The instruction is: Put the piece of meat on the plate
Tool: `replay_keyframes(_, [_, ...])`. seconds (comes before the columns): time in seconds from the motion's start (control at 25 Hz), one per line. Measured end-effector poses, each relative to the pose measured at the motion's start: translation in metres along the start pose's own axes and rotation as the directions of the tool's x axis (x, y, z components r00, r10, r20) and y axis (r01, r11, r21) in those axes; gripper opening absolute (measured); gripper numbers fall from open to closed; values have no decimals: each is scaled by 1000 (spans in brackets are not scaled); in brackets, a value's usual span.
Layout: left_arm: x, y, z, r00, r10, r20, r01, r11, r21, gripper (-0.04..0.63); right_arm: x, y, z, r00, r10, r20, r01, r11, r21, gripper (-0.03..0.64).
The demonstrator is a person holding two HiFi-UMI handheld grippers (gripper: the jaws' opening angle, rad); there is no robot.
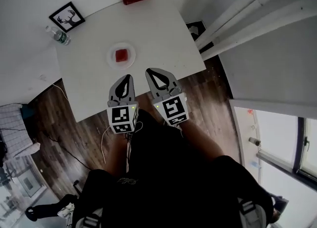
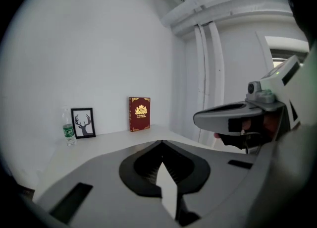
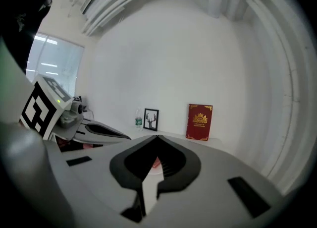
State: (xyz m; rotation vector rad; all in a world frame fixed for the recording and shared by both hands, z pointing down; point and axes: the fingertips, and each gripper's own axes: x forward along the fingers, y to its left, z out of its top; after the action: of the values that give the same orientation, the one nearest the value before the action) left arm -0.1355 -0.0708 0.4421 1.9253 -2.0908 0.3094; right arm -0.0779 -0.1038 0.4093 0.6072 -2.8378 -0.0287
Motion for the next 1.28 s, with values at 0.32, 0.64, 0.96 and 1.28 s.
replay_keyframes(0.32, [-69, -86, 44, 972, 111, 208, -104, 994, -45, 3, -109, -19, 52, 968, 46, 246, -40, 999, -31, 21])
replay_keyframes(0.64, [-95, -107, 80, 949, 155, 274, -148, 988, -45, 3, -136, -7, 84, 934, 109, 341, -98, 994, -49, 21])
replay_keyframes(0.96, [-105, -99, 92, 948, 153, 278, -153, 988, -22, 3, -132, -1, 112, 923, 110, 369, -86, 993, -80, 21])
replay_keyframes(1.28, [-99, -114, 87, 960, 106, 259, -103, 994, -28, 3, -135, -3, 101, 925, 109, 363, -102, 994, -38, 21])
